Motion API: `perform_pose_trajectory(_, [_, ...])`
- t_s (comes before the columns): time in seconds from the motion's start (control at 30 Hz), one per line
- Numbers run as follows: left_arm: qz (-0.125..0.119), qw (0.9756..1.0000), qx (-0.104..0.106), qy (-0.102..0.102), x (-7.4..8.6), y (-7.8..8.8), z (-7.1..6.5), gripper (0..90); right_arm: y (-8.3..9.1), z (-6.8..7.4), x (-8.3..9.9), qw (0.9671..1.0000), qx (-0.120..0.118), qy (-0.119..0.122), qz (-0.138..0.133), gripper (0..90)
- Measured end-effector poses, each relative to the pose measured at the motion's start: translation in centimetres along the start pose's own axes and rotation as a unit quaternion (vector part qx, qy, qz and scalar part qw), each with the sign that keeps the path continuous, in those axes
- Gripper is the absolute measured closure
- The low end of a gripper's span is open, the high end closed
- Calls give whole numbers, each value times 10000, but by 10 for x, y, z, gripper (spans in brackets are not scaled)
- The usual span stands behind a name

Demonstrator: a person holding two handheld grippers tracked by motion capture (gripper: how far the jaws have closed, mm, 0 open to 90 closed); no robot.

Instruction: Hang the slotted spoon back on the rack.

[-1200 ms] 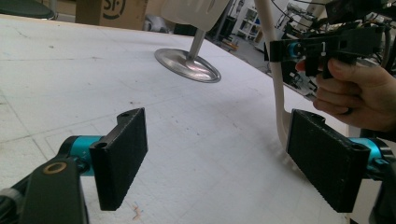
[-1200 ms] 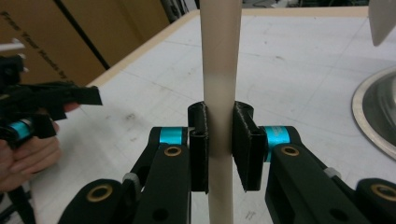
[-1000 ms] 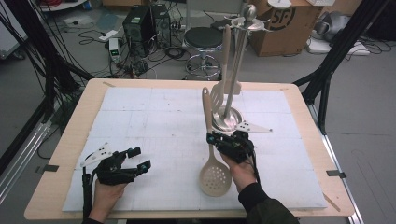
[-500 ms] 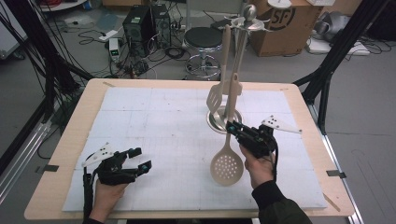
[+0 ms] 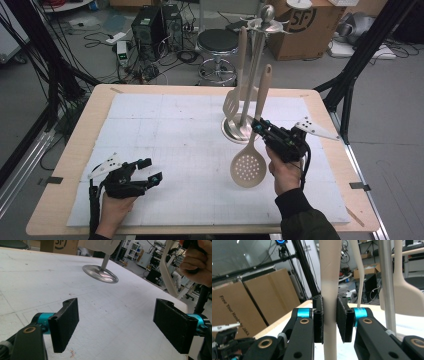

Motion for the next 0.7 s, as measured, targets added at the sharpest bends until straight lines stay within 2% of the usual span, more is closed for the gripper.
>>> perform_pose_trajectory(0.3, [23, 10000, -14, -26, 1, -1, 1, 213, 1, 1, -20, 9995, -37, 88, -301, 779])
perform_pose_trajectory(0.7, [23, 10000, -43, -14, 1, -1, 1, 214, -6, -5, -42, 9966, -78, -51, -821, 779])
Point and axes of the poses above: each handheld gripper's, and its own axes: y roughly backward along the jaws, x roughly out of its underside, z roughly to its left, the point moved 9 cm from there along -y, roughly forward along the jaws, and after that the axes turned 2 degrees about -z, right-handed, at the moved point
